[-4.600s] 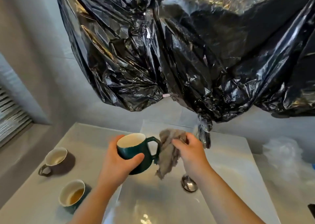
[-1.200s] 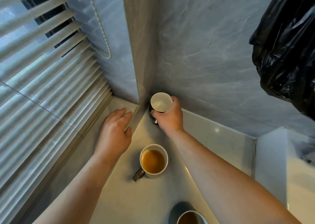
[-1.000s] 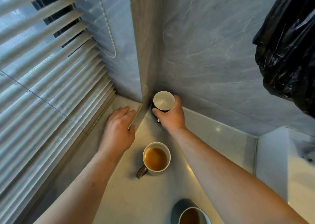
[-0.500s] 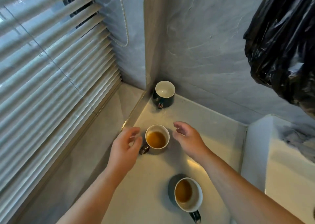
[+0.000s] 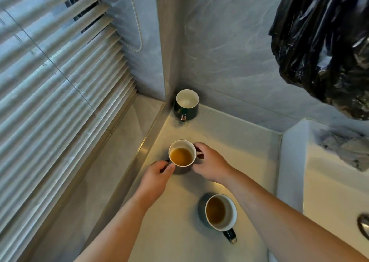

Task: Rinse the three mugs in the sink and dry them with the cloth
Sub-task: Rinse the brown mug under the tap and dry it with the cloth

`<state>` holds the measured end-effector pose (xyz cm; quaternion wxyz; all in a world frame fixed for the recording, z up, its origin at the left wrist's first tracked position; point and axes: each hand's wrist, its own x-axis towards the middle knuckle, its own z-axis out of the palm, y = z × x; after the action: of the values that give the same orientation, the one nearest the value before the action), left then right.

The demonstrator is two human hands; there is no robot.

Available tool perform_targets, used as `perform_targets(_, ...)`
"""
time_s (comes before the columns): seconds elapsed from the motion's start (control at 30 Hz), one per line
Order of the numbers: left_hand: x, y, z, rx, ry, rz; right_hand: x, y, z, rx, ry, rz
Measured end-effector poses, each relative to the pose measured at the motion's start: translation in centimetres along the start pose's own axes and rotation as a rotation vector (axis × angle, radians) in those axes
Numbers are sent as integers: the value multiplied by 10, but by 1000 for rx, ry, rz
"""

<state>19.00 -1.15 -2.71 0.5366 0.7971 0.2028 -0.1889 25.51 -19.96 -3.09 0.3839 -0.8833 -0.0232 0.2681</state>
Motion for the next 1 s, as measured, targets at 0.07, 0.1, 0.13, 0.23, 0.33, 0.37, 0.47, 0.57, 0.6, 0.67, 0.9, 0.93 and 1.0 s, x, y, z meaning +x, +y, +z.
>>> perform_targets(0.07, -3, 2, 1, 2, 21, 2, -7, -1, -2, 31, -2, 9)
perform_targets(0.1, -6, 4, 2, -15, 29, 5, -12, -2, -4, 50, 1, 14)
perform_targets(0.13, -9, 5, 2, -33, 32, 10, -18, -2, -7, 72, 8, 16)
perform_targets(0.23, -24, 14, 7, -52, 45, 65, -43, -2, -20, 131, 46, 9)
perform_targets(0.33, -41, 31, 19, -125, 33, 96, -75, 1, -37, 182, 101, -10)
perform_targets(0.37, -48, 38, 24, -160, 20, 92, -87, 4, -44, 201, 123, -17)
perform_targets(0.47, -71, 65, 45, -200, -38, 117, -124, 16, -66, 272, 211, -35)
perform_targets(0.57, -91, 91, 78, -139, -68, 139, -161, 36, -91, 328, 303, -32)
perform_targets(0.6, -98, 98, 92, -136, -60, 140, -173, 44, -100, 346, 327, -28)
perform_targets(0.67, -114, 112, 121, -141, -59, 159, -196, 64, -118, 372, 368, -24)
perform_targets(0.9, -169, 139, 225, -198, -160, 208, -271, 144, -177, 355, 439, -26)
perform_targets(0.93, -176, 141, 239, -196, -174, 212, -282, 156, -183, 352, 443, -19)
perform_targets(1.0, -187, 144, 268, -222, -180, 204, -303, 178, -199, 329, 438, -12)
